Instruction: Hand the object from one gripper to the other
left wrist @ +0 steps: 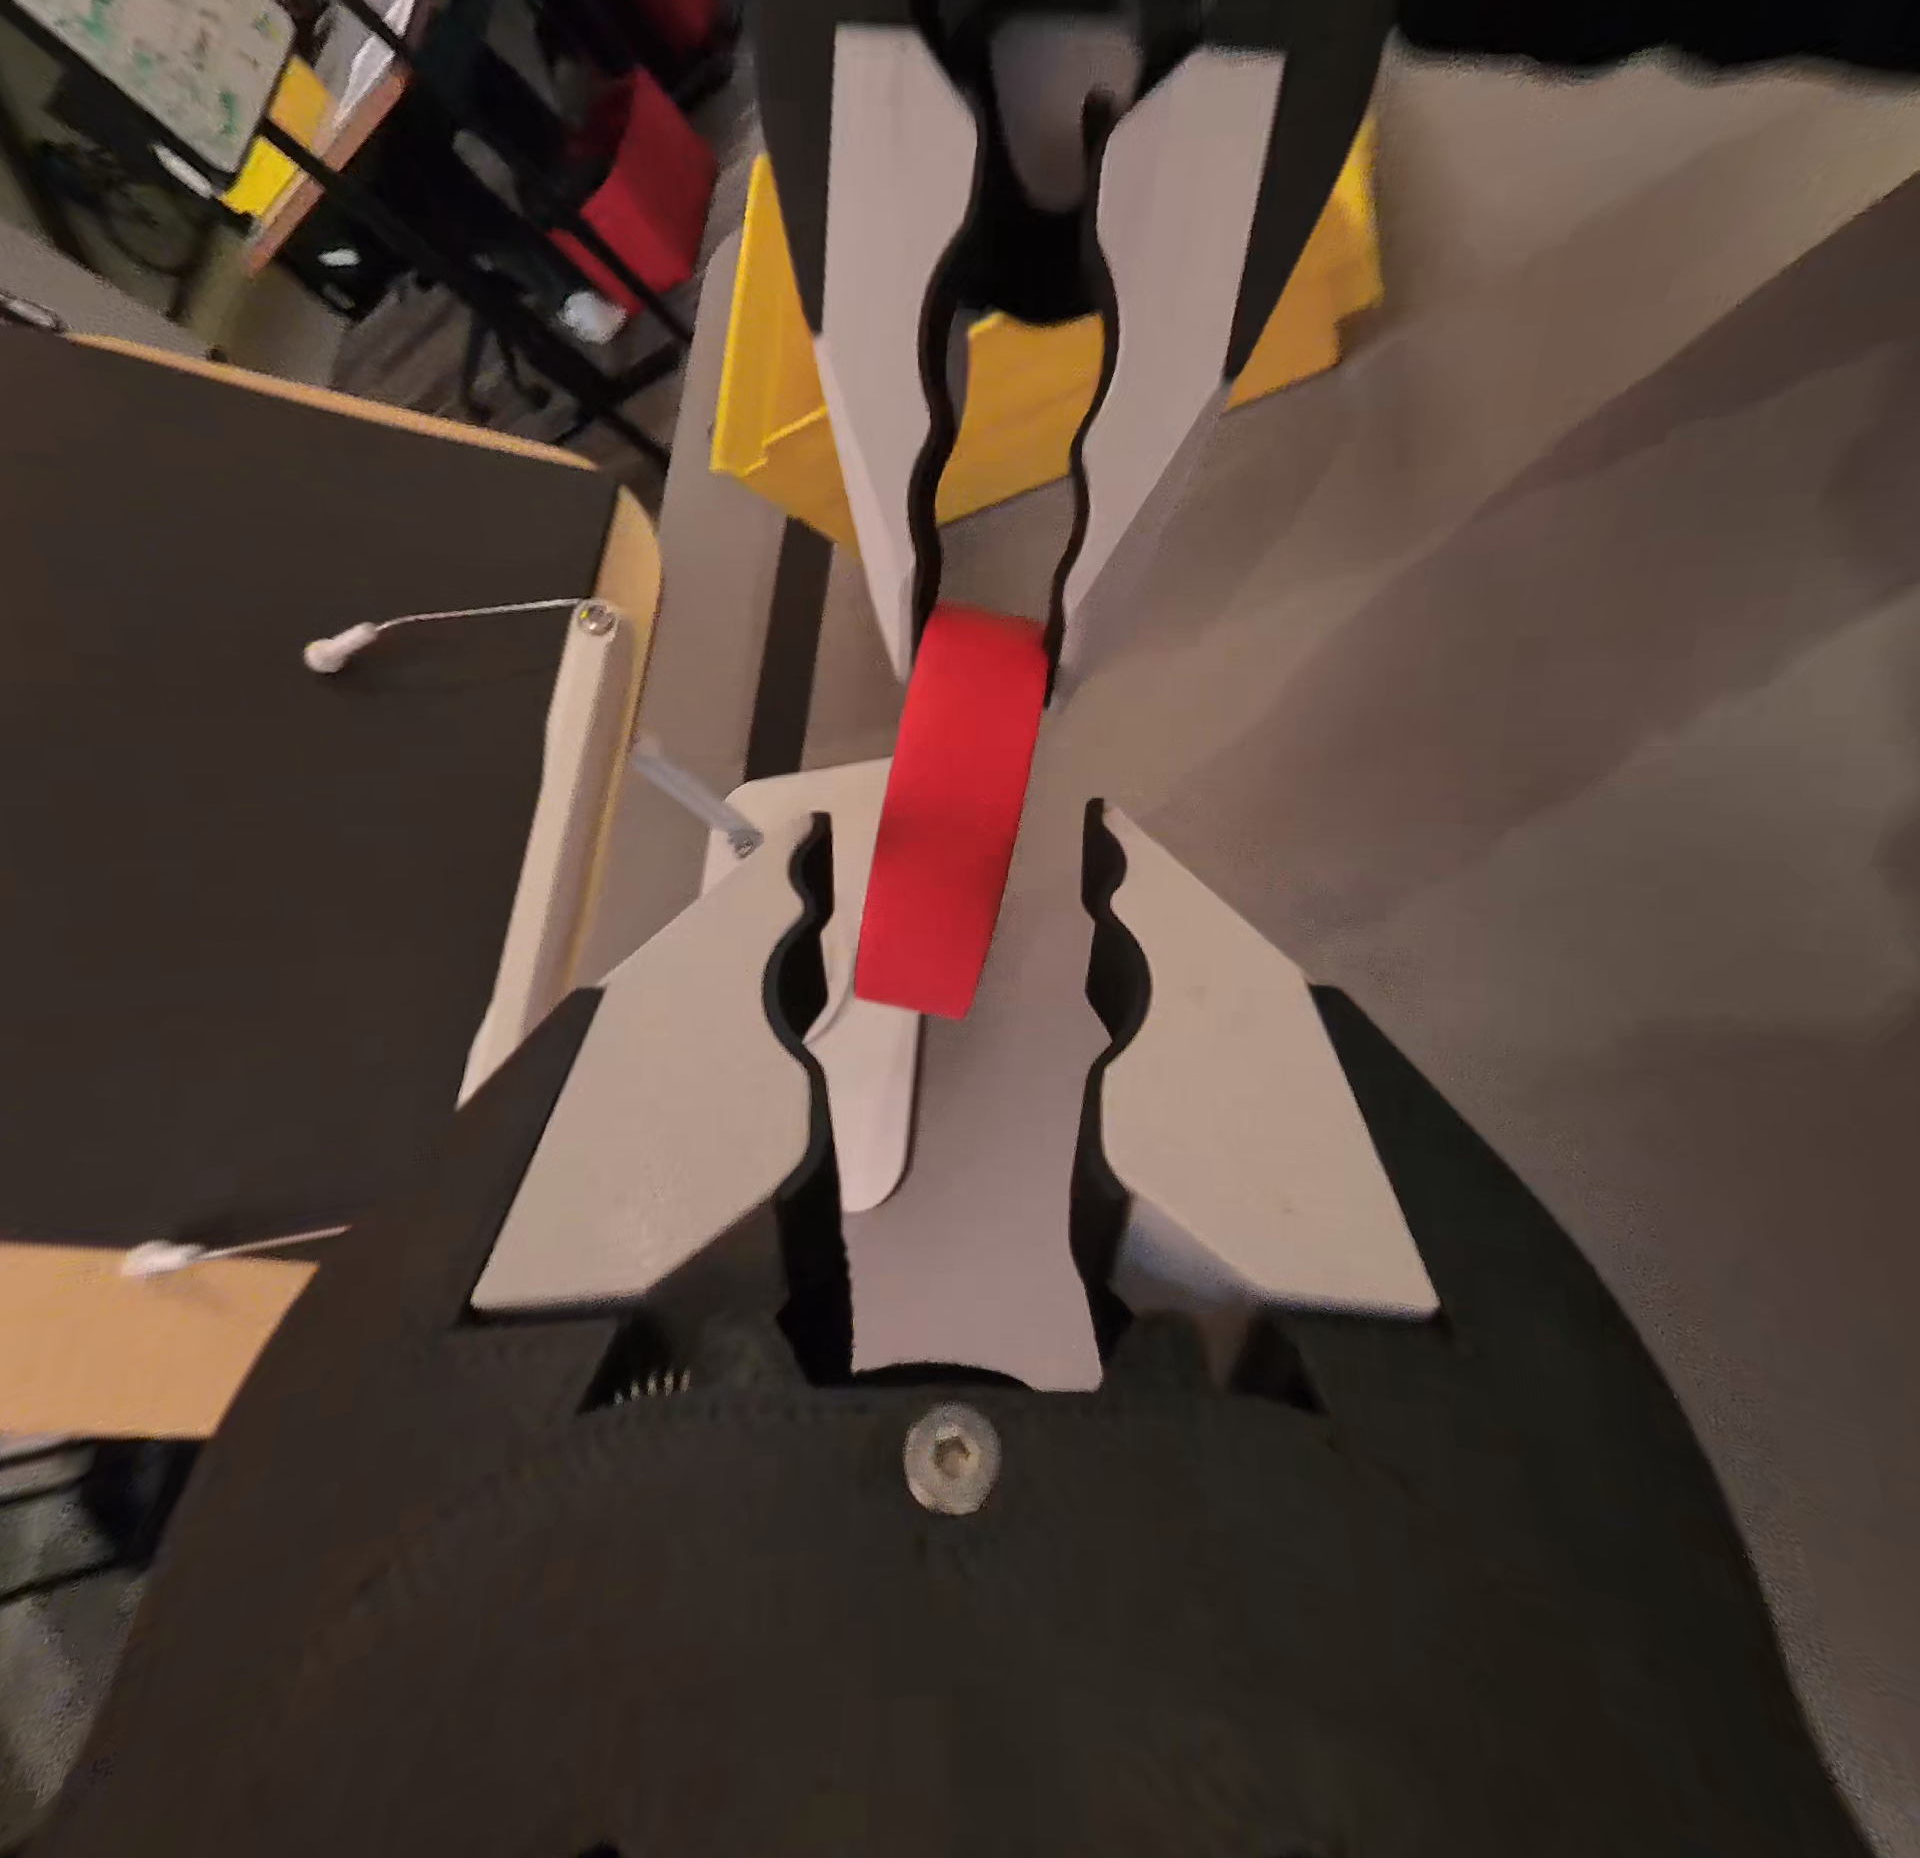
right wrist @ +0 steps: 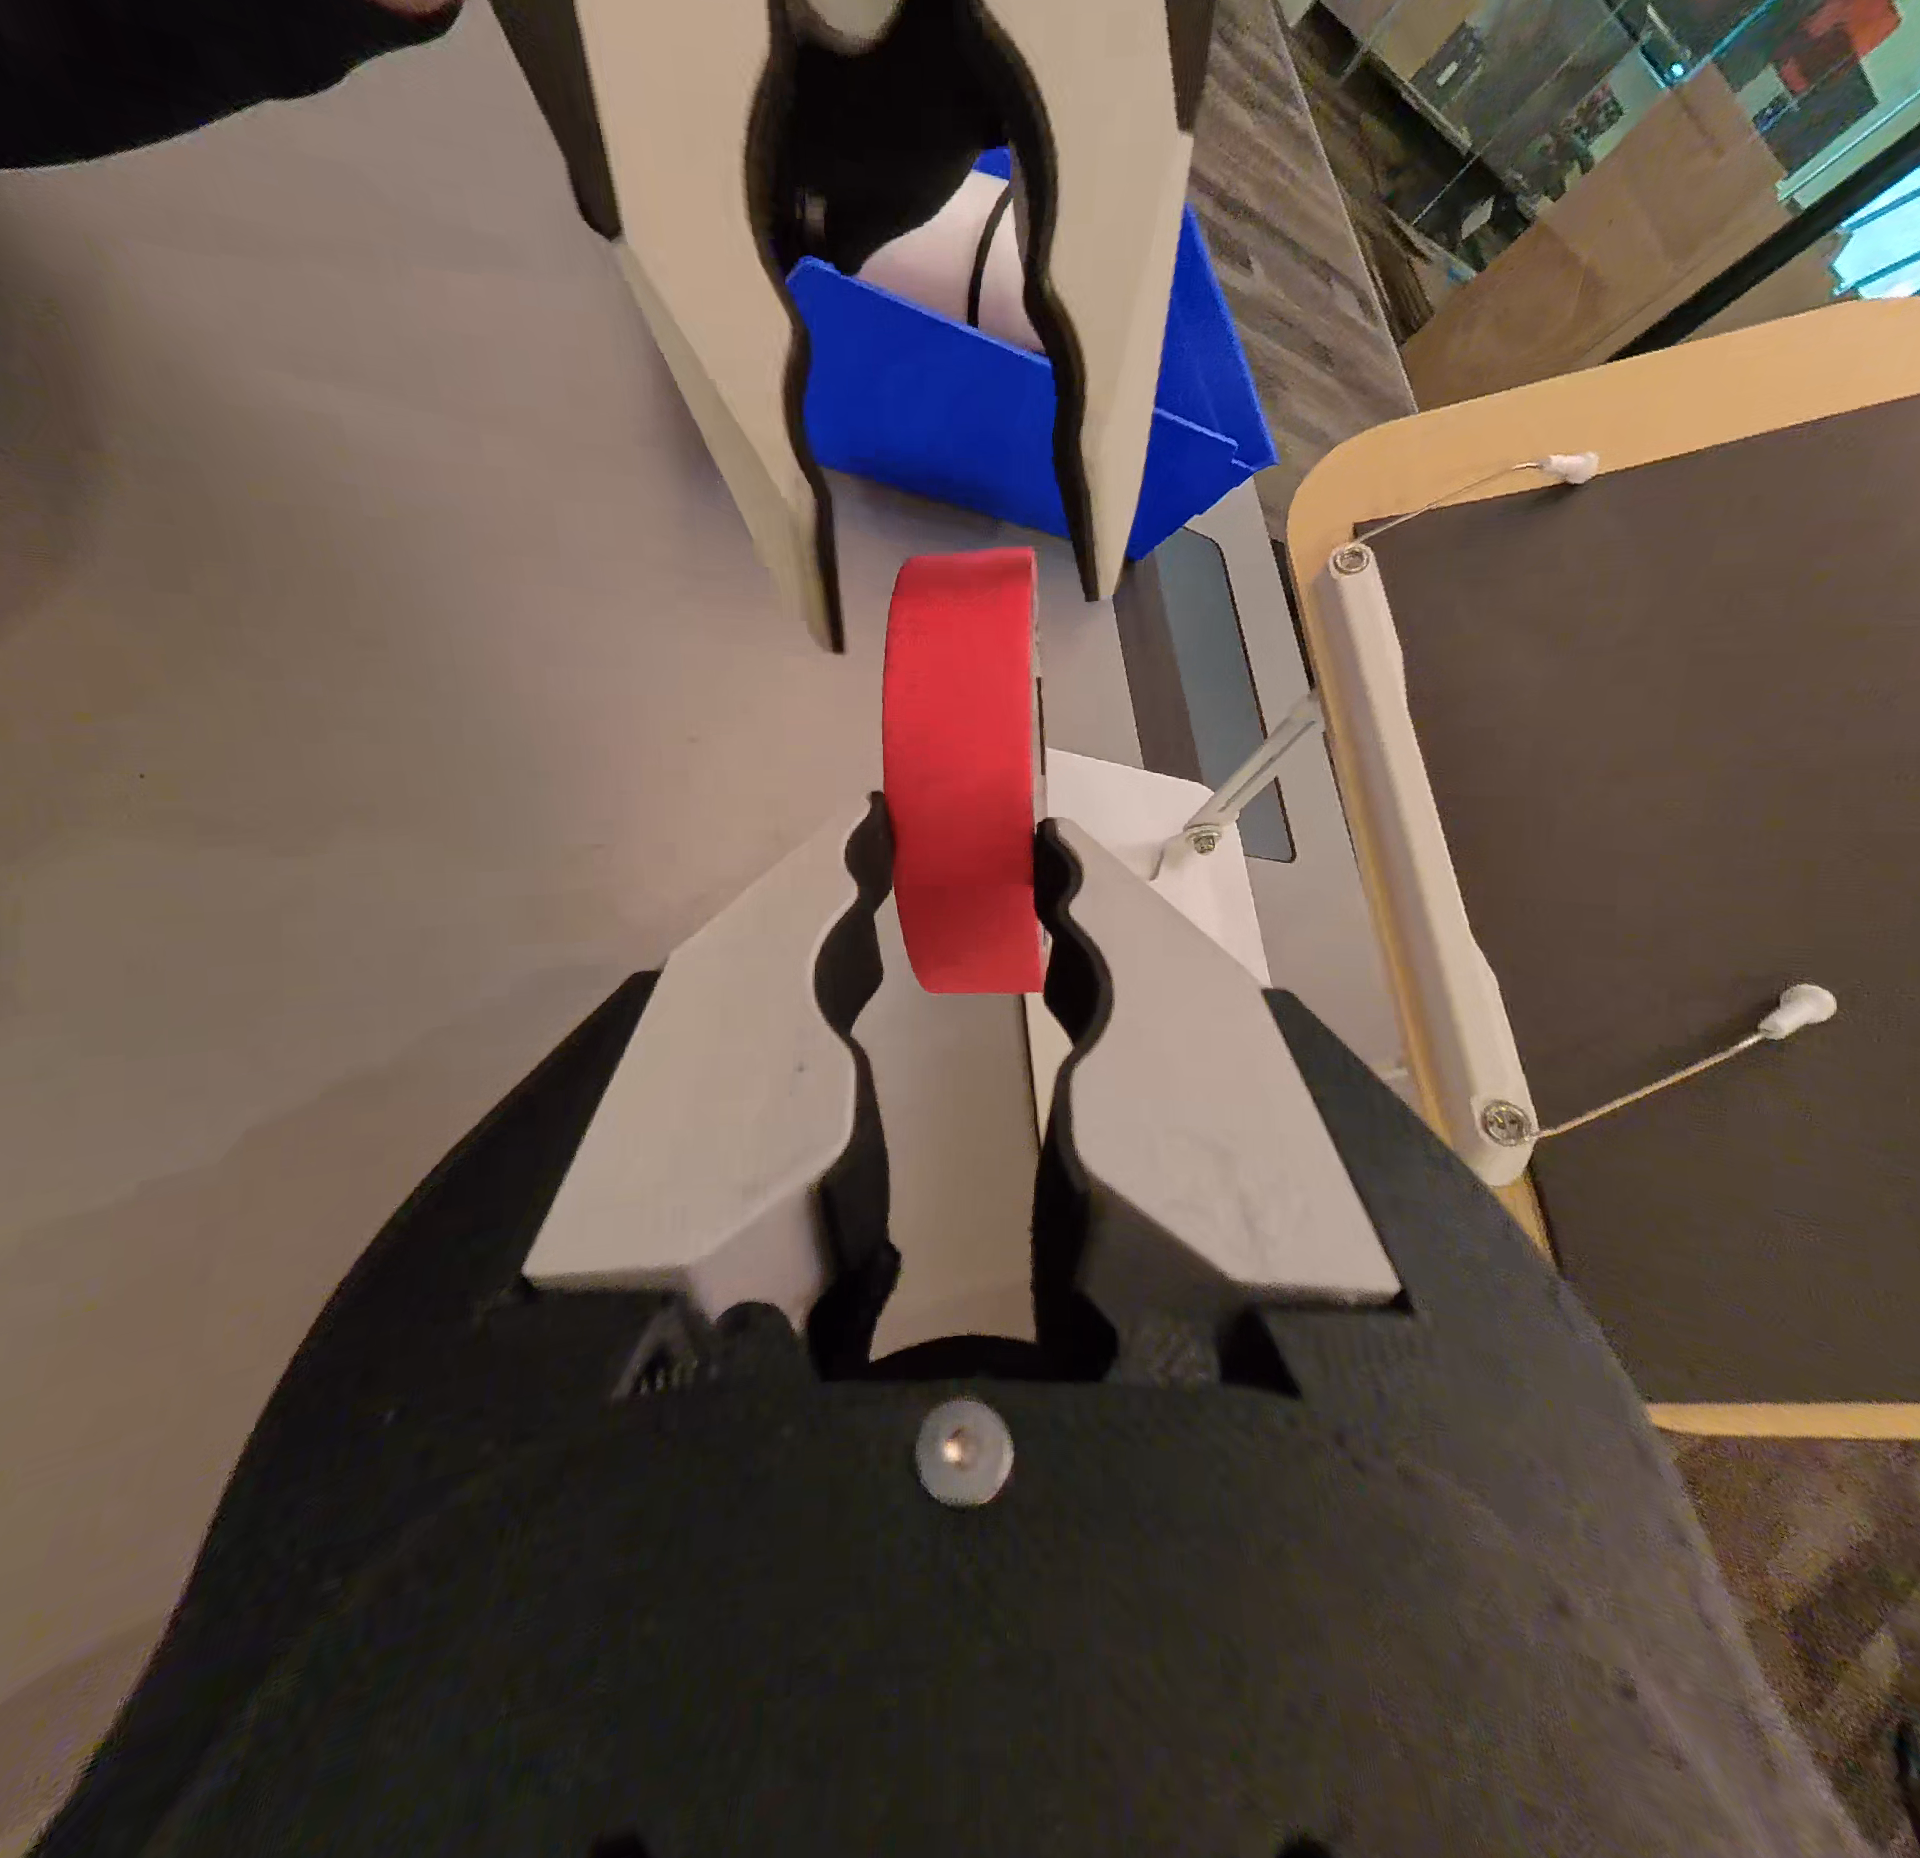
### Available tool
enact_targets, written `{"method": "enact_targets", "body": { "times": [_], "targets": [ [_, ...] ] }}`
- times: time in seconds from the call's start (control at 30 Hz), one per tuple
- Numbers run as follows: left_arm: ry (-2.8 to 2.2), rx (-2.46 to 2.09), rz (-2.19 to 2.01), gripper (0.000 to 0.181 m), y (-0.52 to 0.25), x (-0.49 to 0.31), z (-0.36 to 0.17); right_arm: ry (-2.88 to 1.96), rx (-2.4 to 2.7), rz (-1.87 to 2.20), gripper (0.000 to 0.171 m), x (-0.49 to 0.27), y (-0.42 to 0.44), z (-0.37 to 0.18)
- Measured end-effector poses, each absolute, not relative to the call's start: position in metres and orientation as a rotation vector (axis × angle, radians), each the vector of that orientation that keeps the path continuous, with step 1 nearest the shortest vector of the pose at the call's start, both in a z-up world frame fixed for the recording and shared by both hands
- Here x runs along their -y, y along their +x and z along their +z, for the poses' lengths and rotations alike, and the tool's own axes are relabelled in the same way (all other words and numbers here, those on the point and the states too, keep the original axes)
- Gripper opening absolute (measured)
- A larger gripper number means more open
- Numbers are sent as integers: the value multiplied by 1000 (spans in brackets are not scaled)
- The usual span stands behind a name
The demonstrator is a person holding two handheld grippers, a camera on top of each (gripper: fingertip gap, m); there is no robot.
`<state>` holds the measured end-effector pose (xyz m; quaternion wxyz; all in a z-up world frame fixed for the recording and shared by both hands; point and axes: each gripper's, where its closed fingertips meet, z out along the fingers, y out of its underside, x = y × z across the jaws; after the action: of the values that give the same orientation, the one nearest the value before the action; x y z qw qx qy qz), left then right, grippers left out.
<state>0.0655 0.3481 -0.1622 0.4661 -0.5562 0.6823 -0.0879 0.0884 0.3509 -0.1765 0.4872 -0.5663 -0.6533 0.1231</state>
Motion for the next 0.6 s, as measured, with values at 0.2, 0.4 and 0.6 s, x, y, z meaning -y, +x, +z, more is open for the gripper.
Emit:
{"method": "enact_targets", "body": {
  "times": [0.2, 0.4, 0.6],
  "targets": [
    [-1370, -1706, -136, 27, 68, -356, -175, -1381, 1614, 259, 25, -350, 90, -179],
    [-1389, -1744, -161, 26, 65, -351, -181, -1334, 1604, 245, 37, -348, 86, -171],
    [-1421, -1769, -300, 25, 56, -342, -181, -1287, 1559, 376, 45, -334, 91, -148]
  ]
}}
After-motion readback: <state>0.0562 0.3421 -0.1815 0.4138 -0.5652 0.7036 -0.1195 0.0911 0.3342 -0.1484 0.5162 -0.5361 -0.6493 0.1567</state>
